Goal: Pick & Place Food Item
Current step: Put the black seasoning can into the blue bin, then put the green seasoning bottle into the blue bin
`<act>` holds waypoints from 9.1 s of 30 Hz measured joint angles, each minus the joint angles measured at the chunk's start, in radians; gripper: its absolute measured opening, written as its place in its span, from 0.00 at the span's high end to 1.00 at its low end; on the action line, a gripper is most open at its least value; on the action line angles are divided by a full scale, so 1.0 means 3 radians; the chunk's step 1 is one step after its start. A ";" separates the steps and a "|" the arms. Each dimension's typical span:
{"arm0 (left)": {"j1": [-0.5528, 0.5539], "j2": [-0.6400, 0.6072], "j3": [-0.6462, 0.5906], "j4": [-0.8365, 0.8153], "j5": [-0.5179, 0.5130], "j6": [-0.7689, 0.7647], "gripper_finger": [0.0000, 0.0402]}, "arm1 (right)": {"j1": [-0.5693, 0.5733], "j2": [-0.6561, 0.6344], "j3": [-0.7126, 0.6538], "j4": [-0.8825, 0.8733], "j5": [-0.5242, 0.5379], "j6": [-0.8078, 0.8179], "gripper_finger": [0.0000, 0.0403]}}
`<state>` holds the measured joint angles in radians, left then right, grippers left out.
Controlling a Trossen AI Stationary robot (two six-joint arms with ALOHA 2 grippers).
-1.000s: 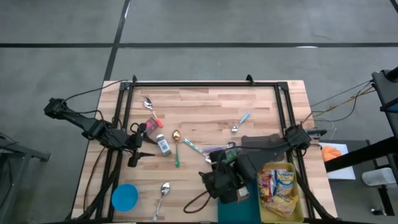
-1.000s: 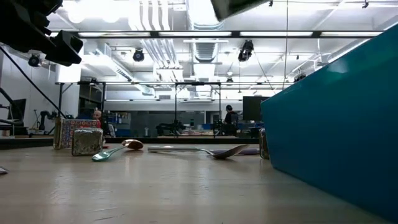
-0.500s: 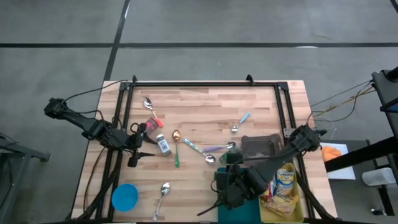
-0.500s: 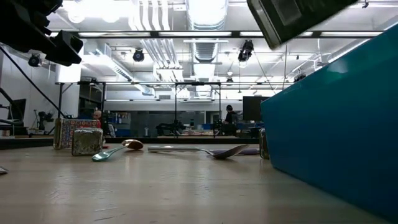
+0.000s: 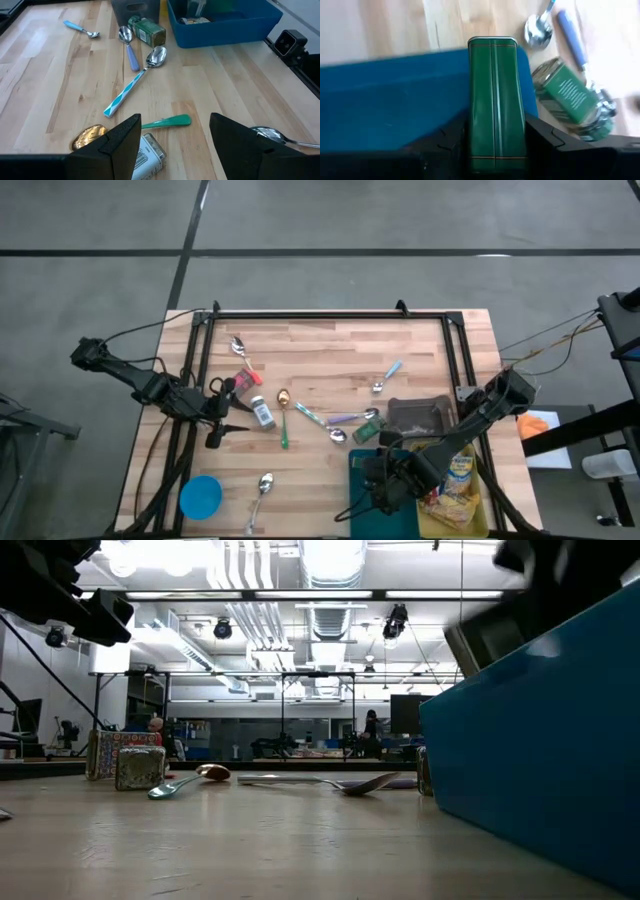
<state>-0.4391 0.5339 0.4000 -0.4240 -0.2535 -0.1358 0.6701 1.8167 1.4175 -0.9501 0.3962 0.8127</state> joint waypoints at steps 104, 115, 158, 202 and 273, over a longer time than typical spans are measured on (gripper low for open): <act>0.0001 0.0000 0.0000 -0.0001 0.0000 0.0000 0.40 | -0.0636 -0.0420 -0.0430 0.1638 0.1475 -0.0989 0.17; 0.0001 0.0000 -0.0001 0.0000 0.0000 0.0000 0.40 | -0.1570 -0.1526 -0.1760 0.3318 0.0492 -0.2146 0.17; 0.0000 0.0000 -0.0001 0.0000 0.0000 0.0000 0.40 | -0.2376 -0.1769 -0.2011 0.1709 -0.1754 -0.2937 0.17; 0.0001 0.0000 -0.0001 0.0000 0.0001 -0.0001 0.40 | -0.1767 -0.0254 -0.1256 0.0857 -0.1571 -0.3312 0.17; 0.0001 0.0000 -0.0001 -0.0001 0.0001 -0.0001 0.40 | -0.1331 -0.1259 -0.0888 0.0887 -0.1401 -0.1929 0.46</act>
<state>-0.4389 0.5339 0.3996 -0.4244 -0.2531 -0.1360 0.2709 1.4391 1.1511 -0.6839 -0.0242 0.2342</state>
